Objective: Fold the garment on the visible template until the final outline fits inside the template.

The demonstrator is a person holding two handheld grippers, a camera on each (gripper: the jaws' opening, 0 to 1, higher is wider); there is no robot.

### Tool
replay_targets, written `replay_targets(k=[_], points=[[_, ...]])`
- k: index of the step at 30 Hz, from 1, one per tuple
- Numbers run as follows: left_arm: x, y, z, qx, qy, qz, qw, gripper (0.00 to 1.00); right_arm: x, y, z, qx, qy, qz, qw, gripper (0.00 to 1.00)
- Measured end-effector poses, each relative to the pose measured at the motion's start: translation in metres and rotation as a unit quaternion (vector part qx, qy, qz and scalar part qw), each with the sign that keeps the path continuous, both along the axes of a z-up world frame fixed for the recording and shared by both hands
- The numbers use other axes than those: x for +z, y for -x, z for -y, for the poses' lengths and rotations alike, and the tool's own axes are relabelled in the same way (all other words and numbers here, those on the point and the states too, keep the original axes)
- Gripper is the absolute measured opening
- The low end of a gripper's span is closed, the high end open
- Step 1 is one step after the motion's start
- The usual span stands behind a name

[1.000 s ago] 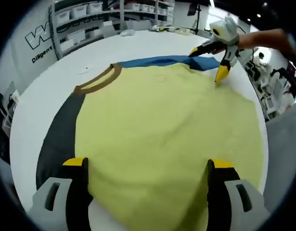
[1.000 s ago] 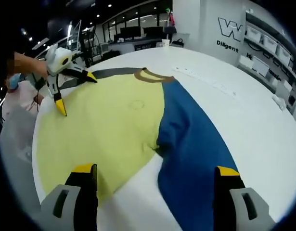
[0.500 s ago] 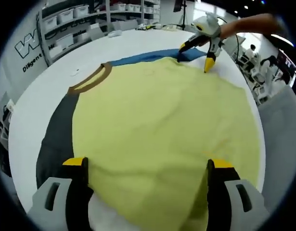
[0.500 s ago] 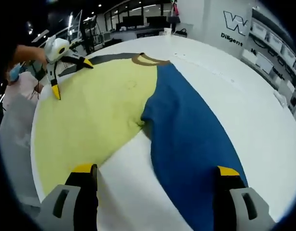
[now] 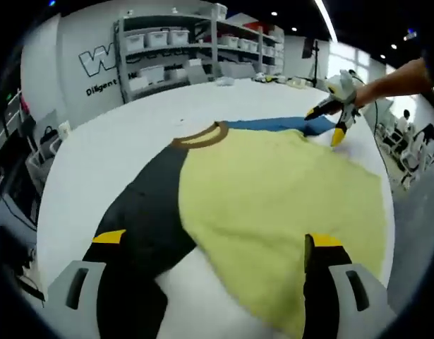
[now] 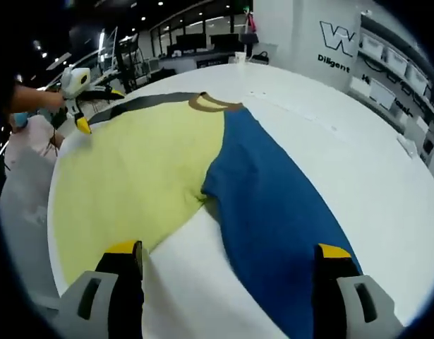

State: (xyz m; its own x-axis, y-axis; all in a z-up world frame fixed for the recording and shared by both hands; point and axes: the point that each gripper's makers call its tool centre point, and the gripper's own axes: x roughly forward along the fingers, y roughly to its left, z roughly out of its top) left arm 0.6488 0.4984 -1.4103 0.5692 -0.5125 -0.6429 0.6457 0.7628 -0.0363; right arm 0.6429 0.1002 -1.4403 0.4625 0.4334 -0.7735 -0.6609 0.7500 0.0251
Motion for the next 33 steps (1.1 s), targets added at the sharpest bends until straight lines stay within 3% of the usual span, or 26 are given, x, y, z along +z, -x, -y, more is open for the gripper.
replay_targets(k=[3, 6, 9, 10, 17, 24, 28, 30, 33], points=[[-0.003, 0.012, -0.021, 0.04, 0.008, -0.017, 0.999, 0.99, -0.002, 0.003, 0.0, -0.024, -0.015, -0.012, 0.9995, 1.0], [-0.019, 0.031, -0.038, 0.068, 0.006, -0.066, 0.9954, 0.99, -0.005, 0.01, 0.0, -0.043, -0.024, -0.031, 0.9983, 1.0], [-0.024, 0.038, -0.044, 0.079, 0.009, -0.077, 0.9939, 0.99, -0.008, 0.017, 0.0, -0.053, -0.028, -0.045, 0.9972, 1.0], [-0.027, 0.04, -0.045, 0.082, 0.007, -0.082, 0.9932, 0.99, -0.009, 0.015, 0.0, -0.049, -0.026, -0.036, 0.9978, 1.0], [-0.03, 0.035, -0.053, 0.072, -0.021, -0.072, 0.9946, 0.99, -0.012, 0.01, 0.007, -0.035, -0.006, -0.039, 0.9986, 1.0], [-0.031, 0.021, -0.076, 0.08, -0.041, -0.073, 0.9933, 0.99, -0.014, -0.001, 0.018, -0.022, 0.007, -0.031, 0.9992, 1.0], [-0.017, 0.007, -0.091, 0.136, 0.0, -0.042, 0.9898, 0.99, -0.006, -0.003, 0.015, -0.02, -0.005, -0.017, 0.9996, 1.0], [-0.01, 0.005, -0.103, 0.156, 0.003, -0.023, 0.9875, 0.97, 0.0, 0.0, 0.012, -0.021, -0.015, -0.009, 0.9996, 1.0], [-0.011, 0.013, -0.117, 0.182, 0.0, -0.025, 0.9829, 0.97, 0.005, 0.007, 0.006, -0.01, -0.02, -0.001, 0.9998, 1.0]])
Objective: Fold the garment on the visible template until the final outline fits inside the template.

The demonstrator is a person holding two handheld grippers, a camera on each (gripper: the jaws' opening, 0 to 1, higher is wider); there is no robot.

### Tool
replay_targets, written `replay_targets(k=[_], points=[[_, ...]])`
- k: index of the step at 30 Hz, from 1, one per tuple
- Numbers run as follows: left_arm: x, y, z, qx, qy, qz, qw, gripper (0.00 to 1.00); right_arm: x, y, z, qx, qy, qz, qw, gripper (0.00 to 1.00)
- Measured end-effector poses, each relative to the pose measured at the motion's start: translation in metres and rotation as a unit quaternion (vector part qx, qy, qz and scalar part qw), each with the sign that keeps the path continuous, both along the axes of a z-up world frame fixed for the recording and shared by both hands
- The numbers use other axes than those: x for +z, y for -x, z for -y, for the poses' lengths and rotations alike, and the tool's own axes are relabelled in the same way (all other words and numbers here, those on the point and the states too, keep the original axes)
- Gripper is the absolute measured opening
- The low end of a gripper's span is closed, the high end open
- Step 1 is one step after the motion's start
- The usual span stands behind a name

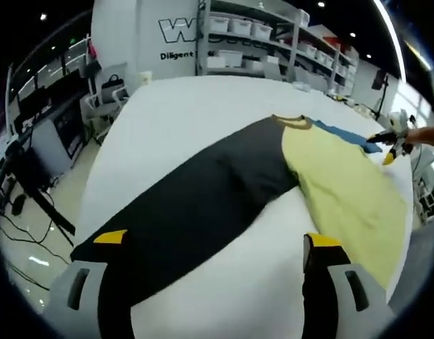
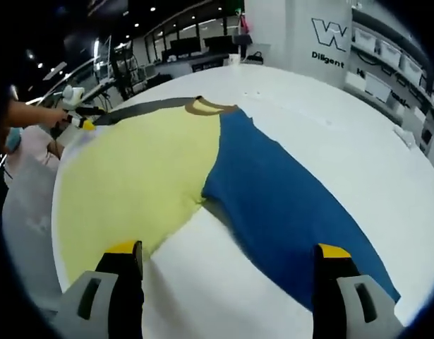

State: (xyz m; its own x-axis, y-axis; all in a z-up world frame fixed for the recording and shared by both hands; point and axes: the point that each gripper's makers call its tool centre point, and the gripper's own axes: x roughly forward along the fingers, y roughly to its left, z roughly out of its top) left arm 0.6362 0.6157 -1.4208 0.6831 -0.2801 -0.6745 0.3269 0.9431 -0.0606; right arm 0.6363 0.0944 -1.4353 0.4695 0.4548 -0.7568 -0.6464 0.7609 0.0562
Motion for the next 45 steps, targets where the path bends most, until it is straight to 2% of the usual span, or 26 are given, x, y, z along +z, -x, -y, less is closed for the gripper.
replay_targets(k=[3, 5, 8, 11, 14, 17, 19, 21, 22, 23, 26, 31, 34, 37, 38, 39, 40, 42, 45], points=[[0.003, 0.002, -0.015, 0.039, -0.005, 0.014, 0.9991, 0.95, 0.005, 0.003, -0.004, -0.004, -0.013, 0.004, 0.9999, 1.0], [0.01, 0.001, -0.025, 0.064, -0.014, 0.04, 0.9971, 0.93, 0.007, 0.004, -0.005, -0.01, -0.023, 0.004, 0.9997, 1.0], [0.008, 0.007, -0.04, 0.092, -0.024, 0.042, 0.9946, 0.9, 0.009, 0.006, -0.006, -0.011, -0.023, 0.005, 0.9997, 1.0], [0.005, 0.014, -0.06, 0.118, -0.037, 0.039, 0.9915, 0.8, 0.013, 0.005, -0.007, -0.012, -0.027, 0.008, 0.9995, 1.0], [0.001, 0.02, -0.078, 0.159, -0.021, 0.032, 0.9865, 0.79, 0.019, 0.008, -0.01, -0.011, -0.032, 0.009, 0.9994, 1.0], [0.003, 0.021, -0.09, 0.174, -0.019, 0.033, 0.9841, 0.76, 0.022, 0.008, -0.008, -0.006, -0.024, 0.016, 0.9996, 1.0], [0.005, 0.022, -0.094, 0.17, -0.019, 0.04, 0.9845, 0.73, 0.024, 0.008, -0.006, -0.008, -0.028, 0.018, 0.9994, 1.0], [0.003, 0.025, -0.103, 0.186, -0.02, 0.032, 0.9818, 0.68, 0.024, 0.009, -0.004, -0.009, -0.027, 0.017, 0.9995, 1.0], [0.002, 0.025, -0.104, 0.199, 0.001, 0.031, 0.9796, 0.66, 0.025, 0.01, -0.004, -0.009, -0.026, 0.018, 0.9995, 1.0], [0.001, 0.026, -0.105, 0.2, 0.004, 0.027, 0.9794, 0.64, 0.026, 0.01, -0.002, -0.01, -0.025, 0.02, 0.9994, 1.0], [-0.002, 0.027, -0.107, 0.199, -0.002, 0.022, 0.9797, 0.58, 0.037, 0.007, 0.0, -0.051, -0.065, 0.023, 0.9963, 1.0], [-0.009, 0.033, -0.109, 0.213, 0.001, 0.006, 0.977, 0.41, 0.04, 0.012, 0.011, -0.048, -0.051, 0.028, 0.9972, 1.0], [-0.01, 0.033, -0.111, 0.211, -0.015, 0.009, 0.9774, 0.37, 0.044, 0.013, 0.016, -0.051, -0.049, 0.032, 0.997, 1.0], [-0.009, 0.032, -0.113, 0.222, -0.012, 0.009, 0.9748, 0.32, 0.049, 0.016, 0.02, -0.058, -0.051, 0.036, 0.9963, 1.0], [-0.01, 0.031, -0.116, 0.221, -0.023, 0.008, 0.9751, 0.29, 0.051, 0.017, 0.021, -0.059, -0.051, 0.038, 0.9963, 1.0], [-0.009, 0.029, -0.113, 0.209, -0.017, 0.013, 0.9776, 0.27, 0.052, 0.019, 0.021, -0.059, -0.051, 0.039, 0.9962, 1.0], [-0.009, 0.029, -0.114, 0.213, -0.018, 0.012, 0.9769, 0.25, 0.053, 0.02, 0.021, -0.059, -0.052, 0.039, 0.9961, 1.0], [-0.008, 0.028, -0.114, 0.2, -0.031, 0.016, 0.9791, 0.21, 0.056, 0.023, 0.02, -0.055, -0.052, 0.043, 0.9962, 1.0], [-0.01, 0.029, -0.113, 0.189, -0.037, 0.009, 0.9812, 0.03, 0.062, 0.027, 0.017, -0.055, -0.059, 0.048, 0.9956, 1.0]])
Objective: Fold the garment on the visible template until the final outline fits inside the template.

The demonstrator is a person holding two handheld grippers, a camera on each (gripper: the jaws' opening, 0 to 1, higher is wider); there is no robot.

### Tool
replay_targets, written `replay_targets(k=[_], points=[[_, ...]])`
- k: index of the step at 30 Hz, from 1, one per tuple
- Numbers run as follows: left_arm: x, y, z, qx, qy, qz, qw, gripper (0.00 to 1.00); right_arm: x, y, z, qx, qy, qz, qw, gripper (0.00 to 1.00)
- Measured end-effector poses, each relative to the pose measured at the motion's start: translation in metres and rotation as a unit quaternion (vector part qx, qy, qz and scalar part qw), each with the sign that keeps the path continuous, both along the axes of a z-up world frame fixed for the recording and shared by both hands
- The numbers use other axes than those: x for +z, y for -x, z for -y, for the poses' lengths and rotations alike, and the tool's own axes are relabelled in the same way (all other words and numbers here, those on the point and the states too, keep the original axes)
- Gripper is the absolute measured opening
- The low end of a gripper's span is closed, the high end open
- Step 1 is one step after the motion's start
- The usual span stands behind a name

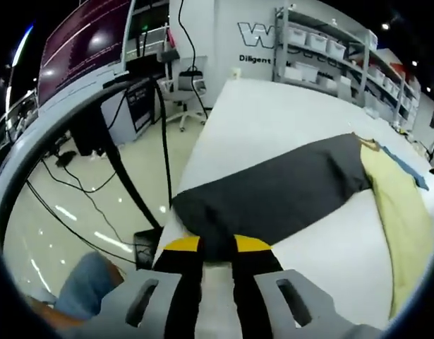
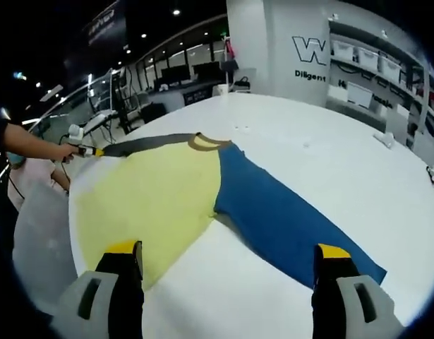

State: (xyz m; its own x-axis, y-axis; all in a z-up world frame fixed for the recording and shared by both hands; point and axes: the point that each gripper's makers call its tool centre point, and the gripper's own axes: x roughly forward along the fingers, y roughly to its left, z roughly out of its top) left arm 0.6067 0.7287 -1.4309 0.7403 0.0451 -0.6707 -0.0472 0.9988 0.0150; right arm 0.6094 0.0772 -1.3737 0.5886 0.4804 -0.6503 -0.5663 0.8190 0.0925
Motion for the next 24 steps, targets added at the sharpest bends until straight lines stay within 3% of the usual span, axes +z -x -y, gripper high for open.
replay_targets(k=[6, 18, 24], points=[[0.003, 0.001, 0.002, -0.016, -0.005, -0.021, 0.9996, 0.0, 0.012, 0.012, -0.005, 0.005, -0.003, 0.016, 0.9999, 1.0], [0.051, -0.012, 0.015, -0.041, 0.017, 0.037, 0.9983, 0.0, 0.02, 0.036, -0.018, 0.021, -0.019, 0.035, 0.999, 1.0], [0.095, -0.033, 0.03, -0.067, 0.02, 0.085, 0.9939, 0.0, 0.023, 0.049, -0.029, 0.037, -0.027, 0.041, 0.9981, 1.0]])
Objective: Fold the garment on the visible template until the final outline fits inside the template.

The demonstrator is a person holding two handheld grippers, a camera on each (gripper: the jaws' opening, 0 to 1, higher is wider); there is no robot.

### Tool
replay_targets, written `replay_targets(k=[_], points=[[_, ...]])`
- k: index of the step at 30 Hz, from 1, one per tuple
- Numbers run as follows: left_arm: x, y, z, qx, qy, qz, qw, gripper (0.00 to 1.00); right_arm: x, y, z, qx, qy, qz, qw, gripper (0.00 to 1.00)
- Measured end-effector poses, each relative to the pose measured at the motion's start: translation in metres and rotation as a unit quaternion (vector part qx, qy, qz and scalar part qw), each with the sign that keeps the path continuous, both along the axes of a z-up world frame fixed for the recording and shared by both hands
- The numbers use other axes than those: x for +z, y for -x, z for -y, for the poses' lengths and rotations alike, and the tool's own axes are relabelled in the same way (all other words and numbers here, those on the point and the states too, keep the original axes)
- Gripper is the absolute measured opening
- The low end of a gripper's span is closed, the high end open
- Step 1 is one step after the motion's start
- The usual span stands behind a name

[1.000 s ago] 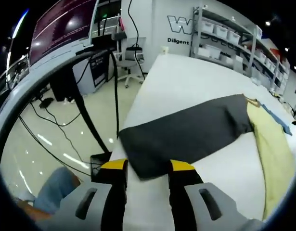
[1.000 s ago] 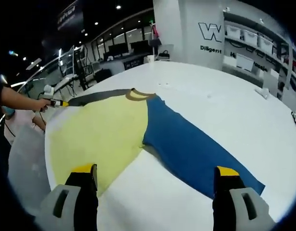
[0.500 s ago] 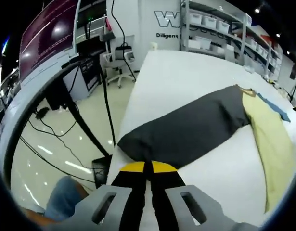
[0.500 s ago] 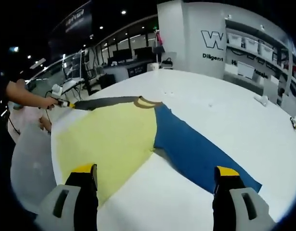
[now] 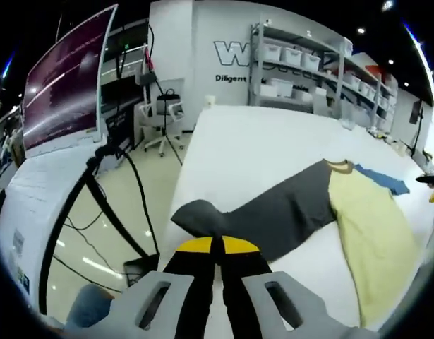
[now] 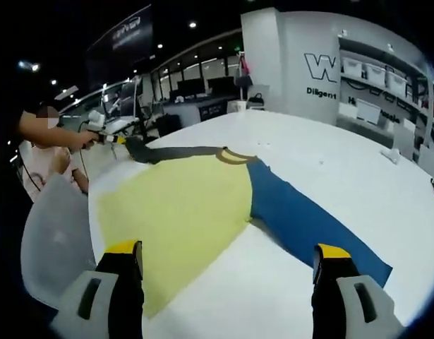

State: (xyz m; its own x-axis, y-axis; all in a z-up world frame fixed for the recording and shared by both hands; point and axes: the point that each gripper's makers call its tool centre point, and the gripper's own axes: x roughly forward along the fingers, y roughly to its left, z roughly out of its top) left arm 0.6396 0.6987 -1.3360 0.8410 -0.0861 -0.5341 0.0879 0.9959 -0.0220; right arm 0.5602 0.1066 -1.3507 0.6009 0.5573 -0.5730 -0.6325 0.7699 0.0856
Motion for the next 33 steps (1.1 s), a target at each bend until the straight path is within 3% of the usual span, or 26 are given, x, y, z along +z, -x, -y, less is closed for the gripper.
replay_targets(k=[6, 12, 20, 25, 33], points=[[0.056, -0.028, 0.026, -0.039, 0.0, 0.056, 0.9977, 0.0, 0.005, 0.007, 0.0, -0.006, -0.012, 0.009, 0.9999, 1.0], [0.097, -0.049, 0.057, -0.071, 0.009, 0.093, 0.9932, 0.0, 0.009, 0.012, -0.001, -0.008, -0.02, 0.015, 0.9997, 1.0], [0.144, -0.07, 0.125, -0.146, 0.01, 0.134, 0.9801, 0.0, 0.013, 0.016, -0.001, -0.012, -0.029, 0.023, 0.9992, 1.0], [0.162, -0.079, 0.158, -0.18, 0.015, 0.145, 0.9728, 0.0, 0.015, 0.02, -0.001, 0.001, -0.018, 0.039, 0.9991, 1.0], [0.174, -0.09, 0.192, -0.216, 0.012, 0.144, 0.9655, 0.0, 0.014, 0.031, -0.007, 0.024, 0.001, 0.051, 0.9984, 1.0]])
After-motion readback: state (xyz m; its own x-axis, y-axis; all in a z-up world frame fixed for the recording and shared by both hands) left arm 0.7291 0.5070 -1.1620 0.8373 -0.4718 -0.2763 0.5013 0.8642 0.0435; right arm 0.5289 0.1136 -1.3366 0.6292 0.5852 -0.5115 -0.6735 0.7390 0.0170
